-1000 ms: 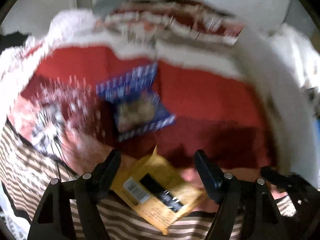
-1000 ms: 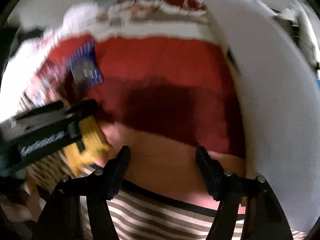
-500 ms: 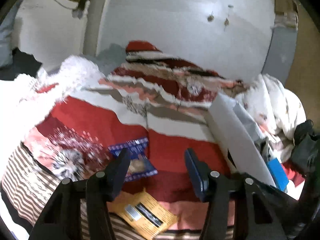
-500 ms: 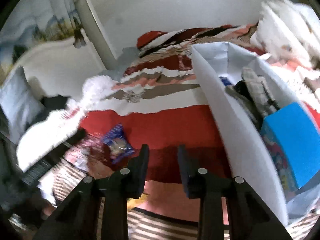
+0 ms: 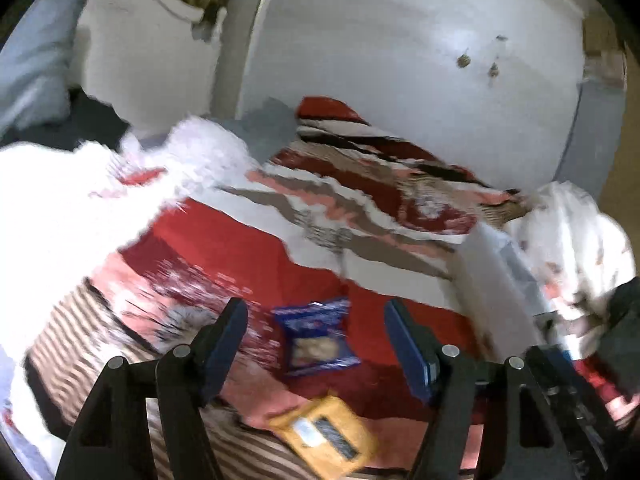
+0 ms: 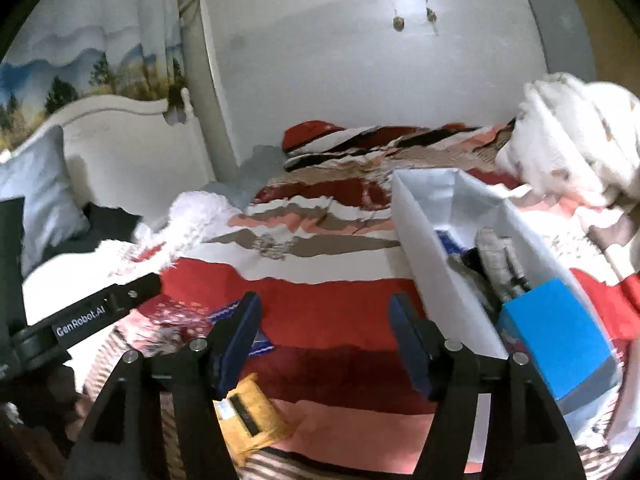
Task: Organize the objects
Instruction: 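Close the right gripper on the yellow snack packet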
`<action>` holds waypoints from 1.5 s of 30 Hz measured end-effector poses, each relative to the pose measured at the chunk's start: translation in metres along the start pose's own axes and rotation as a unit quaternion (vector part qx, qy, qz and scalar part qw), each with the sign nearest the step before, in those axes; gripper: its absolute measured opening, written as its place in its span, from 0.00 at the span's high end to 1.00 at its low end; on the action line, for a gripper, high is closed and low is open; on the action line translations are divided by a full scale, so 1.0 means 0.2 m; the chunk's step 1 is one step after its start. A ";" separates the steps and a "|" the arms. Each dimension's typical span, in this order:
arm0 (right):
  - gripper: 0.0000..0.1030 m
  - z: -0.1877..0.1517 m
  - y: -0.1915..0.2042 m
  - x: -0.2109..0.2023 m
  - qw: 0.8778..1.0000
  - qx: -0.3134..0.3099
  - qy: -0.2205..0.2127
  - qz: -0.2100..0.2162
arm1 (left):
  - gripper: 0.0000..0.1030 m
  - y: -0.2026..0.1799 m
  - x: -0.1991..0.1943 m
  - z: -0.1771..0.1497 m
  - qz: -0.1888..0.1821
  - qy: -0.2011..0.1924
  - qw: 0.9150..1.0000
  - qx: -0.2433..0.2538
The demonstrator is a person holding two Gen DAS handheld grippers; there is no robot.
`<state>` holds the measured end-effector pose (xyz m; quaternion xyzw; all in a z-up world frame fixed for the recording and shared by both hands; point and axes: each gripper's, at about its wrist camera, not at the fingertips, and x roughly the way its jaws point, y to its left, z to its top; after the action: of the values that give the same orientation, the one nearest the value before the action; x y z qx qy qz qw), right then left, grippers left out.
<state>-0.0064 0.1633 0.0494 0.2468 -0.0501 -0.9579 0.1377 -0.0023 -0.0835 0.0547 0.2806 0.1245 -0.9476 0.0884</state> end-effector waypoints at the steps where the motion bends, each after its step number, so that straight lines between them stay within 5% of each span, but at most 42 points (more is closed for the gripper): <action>1: 0.36 -0.01 0.03 -0.02 0.999 -0.024 -0.019 -0.029 | 0.33 -0.02 -0.01 -0.01 0.011 -0.010 1.000 0.014; 5: 0.36 -0.06 0.25 -0.07 0.965 -0.184 -0.095 -0.160 | 0.32 -0.07 -0.01 -0.02 0.002 -0.008 0.999 0.036; 7: 0.36 -0.07 0.27 -0.02 0.974 -0.189 -0.050 -0.114 | 0.32 -0.07 0.00 -0.02 -0.002 0.005 0.999 0.031; 11: 0.36 -0.06 0.24 0.04 0.994 -0.104 0.013 0.018 | 0.32 -0.05 0.01 -0.03 -0.006 0.015 1.000 0.015; 17: 0.36 -0.06 0.14 0.09 0.990 0.014 0.046 0.134 | 0.33 0.04 0.09 -0.06 -0.041 0.065 0.996 -0.033; 23: 0.36 -0.12 0.16 0.19 0.991 -0.016 0.104 0.085 | 0.34 0.11 0.17 -0.08 -0.011 0.107 0.994 -0.026; 29: 0.36 -0.22 0.24 0.29 0.978 -0.117 0.160 0.065 | 0.34 0.21 0.25 -0.12 -0.039 0.174 0.983 -0.040; 33: 0.36 -0.30 0.34 0.35 0.963 -0.174 0.185 0.092 | 0.34 0.20 0.26 -0.14 -0.012 0.176 0.984 -0.033; 40: 0.38 -0.46 0.49 0.52 0.918 -0.254 0.268 0.146 | 0.36 0.18 0.28 -0.15 0.048 0.188 0.981 0.005; 45: 0.37 -0.51 0.45 0.61 0.917 -0.243 0.282 0.142 | 0.36 0.21 0.29 -0.15 0.048 0.198 0.979 -0.006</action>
<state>-0.0378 0.0402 -0.0799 0.4563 0.1909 -0.8015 0.3361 -0.0250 -0.1201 -0.0099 0.4679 0.1315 -0.8672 0.1085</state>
